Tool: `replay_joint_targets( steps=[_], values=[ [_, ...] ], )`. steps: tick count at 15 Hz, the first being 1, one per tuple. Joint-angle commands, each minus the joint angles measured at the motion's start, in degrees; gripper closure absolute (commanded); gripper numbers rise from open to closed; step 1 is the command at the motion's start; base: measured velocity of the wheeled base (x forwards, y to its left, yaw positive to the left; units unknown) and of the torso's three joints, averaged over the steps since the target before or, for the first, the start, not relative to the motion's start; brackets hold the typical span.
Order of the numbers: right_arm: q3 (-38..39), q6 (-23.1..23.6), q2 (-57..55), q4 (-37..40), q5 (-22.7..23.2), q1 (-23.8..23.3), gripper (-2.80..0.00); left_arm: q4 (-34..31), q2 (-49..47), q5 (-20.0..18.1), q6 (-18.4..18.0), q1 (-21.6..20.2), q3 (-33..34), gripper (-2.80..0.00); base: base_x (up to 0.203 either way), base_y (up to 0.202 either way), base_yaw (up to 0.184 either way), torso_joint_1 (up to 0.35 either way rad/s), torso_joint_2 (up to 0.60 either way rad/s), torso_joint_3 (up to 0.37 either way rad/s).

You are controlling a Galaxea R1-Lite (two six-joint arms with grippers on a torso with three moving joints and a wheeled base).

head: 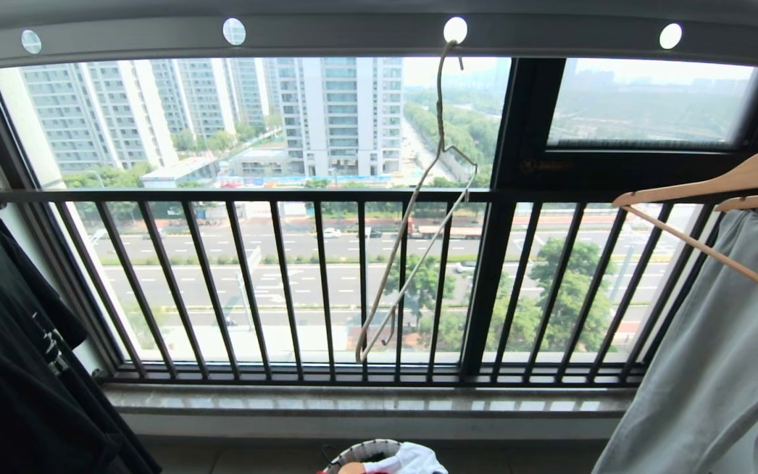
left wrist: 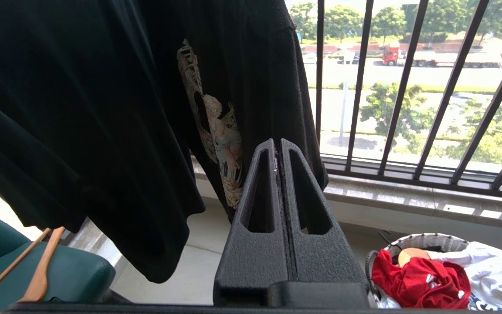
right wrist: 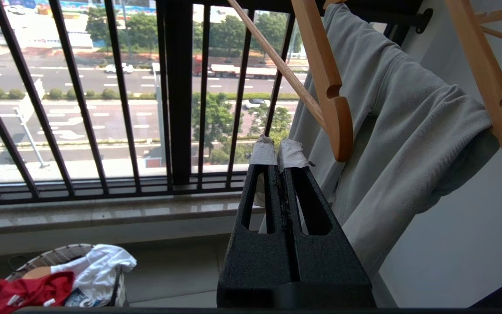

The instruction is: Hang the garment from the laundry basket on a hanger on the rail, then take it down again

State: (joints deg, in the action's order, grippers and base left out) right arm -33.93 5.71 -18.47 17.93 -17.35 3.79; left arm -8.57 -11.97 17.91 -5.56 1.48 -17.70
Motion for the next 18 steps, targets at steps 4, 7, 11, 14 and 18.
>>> replay_joint_targets(
  steps=[4, 7, 11, 14, 18],
  values=[
    [18.56, 0.36, 16.74, -3.67, 11.80, -3.16, 0.00, 2.07, 11.76, -14.46, 0.90, -0.84, 10.38, 0.00, 0.000, 0.000, 0.000, 0.000, 0.00, 0.000],
    [29.90, -1.60, 18.32, -13.44, 20.97, -3.24, 0.00, 2.74, 11.88, -18.70, -1.31, -0.87, 15.63, 0.00, 0.000, 0.000, 0.000, 0.000, 0.00, 0.000],
    [32.97, -4.29, 18.47, -21.36, 23.83, -3.26, 0.00, 4.97, 11.89, -19.49, -1.91, -0.87, 16.47, 0.00, 0.000, 0.000, 0.000, 0.000, 0.00, 0.000],
    [33.92, -2.30, 18.47, -20.21, 18.13, -3.26, 0.00, 5.20, 11.89, -19.17, 0.45, -0.87, 16.53, 0.00, 0.000, 0.000, 0.000, 0.000, 0.00, 0.000],
    [33.31, -1.49, 18.47, -16.09, 18.23, -3.26, 0.00, 5.32, 11.89, -19.05, 1.96, -0.87, 16.56, 0.00, 0.000, 0.000, 0.000, 0.000, 0.00, 0.000]
  ],
)
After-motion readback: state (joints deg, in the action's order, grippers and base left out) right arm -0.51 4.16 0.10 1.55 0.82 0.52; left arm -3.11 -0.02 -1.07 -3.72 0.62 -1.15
